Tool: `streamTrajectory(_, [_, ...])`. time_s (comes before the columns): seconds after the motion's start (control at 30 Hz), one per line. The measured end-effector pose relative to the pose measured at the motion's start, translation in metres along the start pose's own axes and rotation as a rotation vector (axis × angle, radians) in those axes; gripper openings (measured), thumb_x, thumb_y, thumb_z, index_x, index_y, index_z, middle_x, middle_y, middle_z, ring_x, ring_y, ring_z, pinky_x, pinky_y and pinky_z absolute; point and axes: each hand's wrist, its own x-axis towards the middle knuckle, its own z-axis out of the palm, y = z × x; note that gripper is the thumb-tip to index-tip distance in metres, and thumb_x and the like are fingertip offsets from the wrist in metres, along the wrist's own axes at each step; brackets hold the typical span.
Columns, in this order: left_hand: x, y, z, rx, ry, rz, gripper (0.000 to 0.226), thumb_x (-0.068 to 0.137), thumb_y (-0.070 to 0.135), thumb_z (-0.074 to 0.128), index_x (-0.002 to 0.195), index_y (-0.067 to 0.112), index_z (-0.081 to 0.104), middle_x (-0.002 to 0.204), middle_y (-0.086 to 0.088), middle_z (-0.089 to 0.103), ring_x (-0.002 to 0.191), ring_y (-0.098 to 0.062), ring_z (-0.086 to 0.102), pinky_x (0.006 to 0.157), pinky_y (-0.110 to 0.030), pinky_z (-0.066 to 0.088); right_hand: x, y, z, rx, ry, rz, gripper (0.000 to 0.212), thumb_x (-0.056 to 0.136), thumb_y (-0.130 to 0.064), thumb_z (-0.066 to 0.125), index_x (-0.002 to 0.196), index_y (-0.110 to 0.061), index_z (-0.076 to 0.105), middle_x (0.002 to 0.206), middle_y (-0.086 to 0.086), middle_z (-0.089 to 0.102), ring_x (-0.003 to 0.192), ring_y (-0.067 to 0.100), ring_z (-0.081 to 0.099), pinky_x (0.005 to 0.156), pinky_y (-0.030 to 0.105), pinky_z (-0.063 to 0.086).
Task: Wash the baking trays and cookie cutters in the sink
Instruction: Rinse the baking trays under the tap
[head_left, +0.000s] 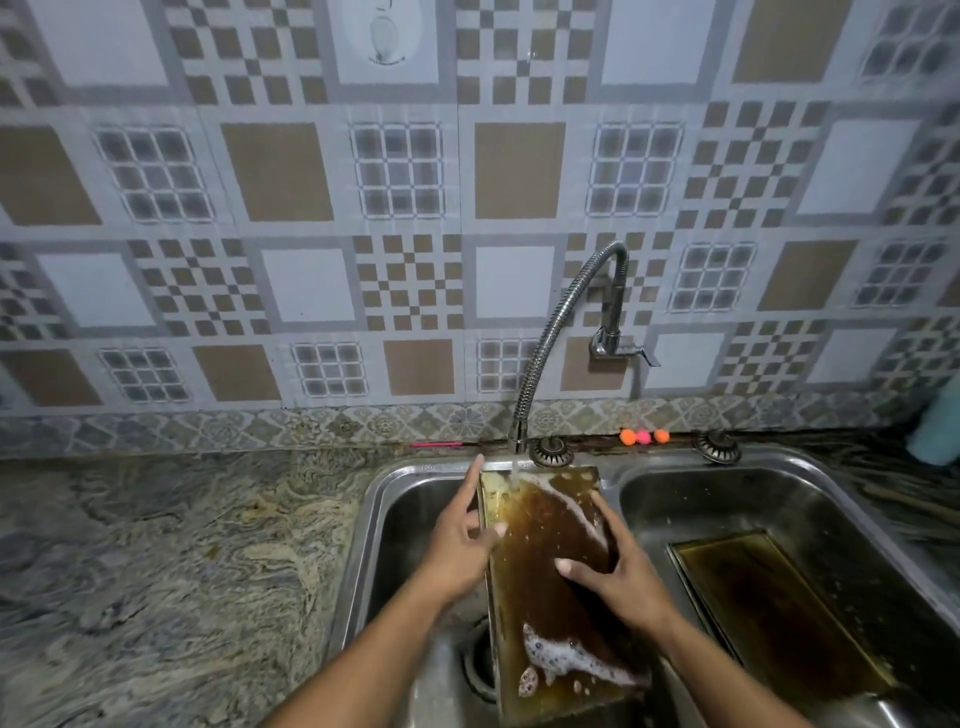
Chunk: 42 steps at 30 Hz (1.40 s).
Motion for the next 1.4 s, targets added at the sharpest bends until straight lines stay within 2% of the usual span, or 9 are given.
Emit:
streamTrajectory(0.2, [-0.007, -0.002, -0.005, 0.257, 0.024, 0.153, 0.090, 0.079, 0.007, 0.083, 0.139, 0.052, 0.034, 0.102, -0.004, 0.058, 0.061, -0.001, 0.062, 0.057, -0.013, 0.049, -0.009, 0.007, 0.000, -0.310, 0.152, -0.059, 0.110, 0.075, -0.039, 0.084, 0.147, -0.065, 0.005, 0.144, 0.002, 0.036, 0.137, 0.023, 0.037, 0.111, 0.055, 0.038])
streamTrajectory(0.37, [-0.006, -0.027, -0.026, 0.449, 0.103, 0.183, 0.096, 0.076, 0.020, 0.085, 0.141, 0.058, 0.027, 0.094, -0.004, 0.071, 0.072, -0.015, 0.069, 0.069, -0.028, 0.060, -0.007, 0.004, 0.013, -0.479, 0.073, -0.194, 0.109, 0.084, -0.031, 0.077, 0.142, -0.070, -0.007, 0.120, -0.012, 0.036, 0.107, 0.003, 0.047, 0.103, 0.024, 0.042])
streamTrajectory(0.57, [-0.015, -0.060, -0.048, 0.405, 0.186, 0.098, 0.095, 0.077, 0.019, 0.084, 0.135, 0.061, 0.022, 0.076, -0.007, 0.071, 0.058, -0.023, 0.069, 0.066, -0.040, 0.061, -0.005, -0.015, 0.032, -0.606, -0.003, -0.363, 0.103, 0.089, -0.024, 0.068, 0.145, -0.066, -0.008, 0.114, -0.011, 0.031, 0.090, 0.006, 0.051, 0.085, 0.022, 0.049])
streamTrajectory(0.73, [-0.023, -0.057, -0.049, 0.314, 0.232, 0.070, 0.087, 0.081, 0.008, 0.080, 0.138, 0.043, 0.026, 0.086, 0.002, 0.068, 0.055, -0.009, 0.068, 0.059, -0.020, 0.052, 0.001, -0.021, 0.037, -0.623, -0.052, -0.438, 0.094, 0.093, -0.020, 0.058, 0.147, -0.064, -0.005, 0.114, -0.008, 0.030, 0.095, 0.011, 0.051, 0.086, 0.024, 0.047])
streamTrajectory(0.83, [-0.013, -0.062, -0.048, 0.327, 0.236, 0.072, 0.092, 0.078, 0.011, 0.081, 0.135, 0.058, 0.026, 0.078, -0.009, 0.061, 0.052, -0.022, 0.062, 0.060, -0.040, 0.056, 0.000, -0.012, 0.032, -0.593, -0.043, -0.448, 0.089, 0.094, -0.023, 0.057, 0.149, -0.060, -0.002, 0.111, -0.009, 0.031, 0.087, 0.008, 0.050, 0.080, 0.023, 0.048])
streamTrajectory(1.0, [0.002, -0.044, -0.040, 0.429, 0.189, 0.152, 0.097, 0.081, 0.008, 0.078, 0.144, 0.055, 0.022, 0.074, -0.006, 0.055, 0.049, -0.011, 0.053, 0.055, -0.033, 0.054, -0.005, -0.002, 0.021, -0.481, 0.034, -0.414, 0.081, 0.097, -0.021, 0.058, 0.151, -0.057, 0.011, 0.115, -0.013, 0.043, 0.099, 0.004, 0.057, 0.088, 0.020, 0.050])
streamTrajectory(1.1, [0.007, -0.029, -0.030, 0.436, 0.182, 0.157, 0.102, 0.085, 0.012, 0.076, 0.151, 0.056, 0.013, 0.107, -0.002, 0.058, 0.058, -0.005, 0.062, 0.060, -0.030, 0.059, 0.000, -0.011, 0.017, -0.332, 0.098, -0.393, 0.072, 0.096, -0.012, 0.057, 0.151, -0.049, 0.027, 0.126, -0.013, 0.049, 0.117, -0.010, 0.047, 0.099, 0.005, 0.034])
streamTrajectory(1.2, [0.001, -0.021, -0.013, 0.338, 0.095, 0.136, 0.103, 0.085, 0.023, 0.078, 0.148, 0.065, 0.008, 0.139, 0.007, 0.040, 0.088, -0.006, 0.070, 0.067, -0.020, 0.057, 0.011, -0.024, 0.019, -0.138, 0.139, -0.334, 0.066, 0.095, -0.002, 0.056, 0.146, -0.040, 0.040, 0.143, -0.022, 0.045, 0.133, -0.013, 0.035, 0.114, 0.020, 0.029])
streamTrajectory(1.4, [-0.017, -0.031, 0.027, 0.193, -0.163, 0.106, 0.113, 0.057, 0.061, 0.091, 0.144, 0.063, 0.019, 0.147, 0.025, 0.043, 0.131, 0.002, 0.051, 0.106, -0.030, 0.049, 0.025, -0.047, 0.028, -0.040, 0.128, -0.311, 0.059, 0.093, -0.001, 0.056, 0.138, -0.037, 0.045, 0.128, -0.047, 0.043, 0.128, -0.011, 0.044, 0.112, 0.041, 0.040])
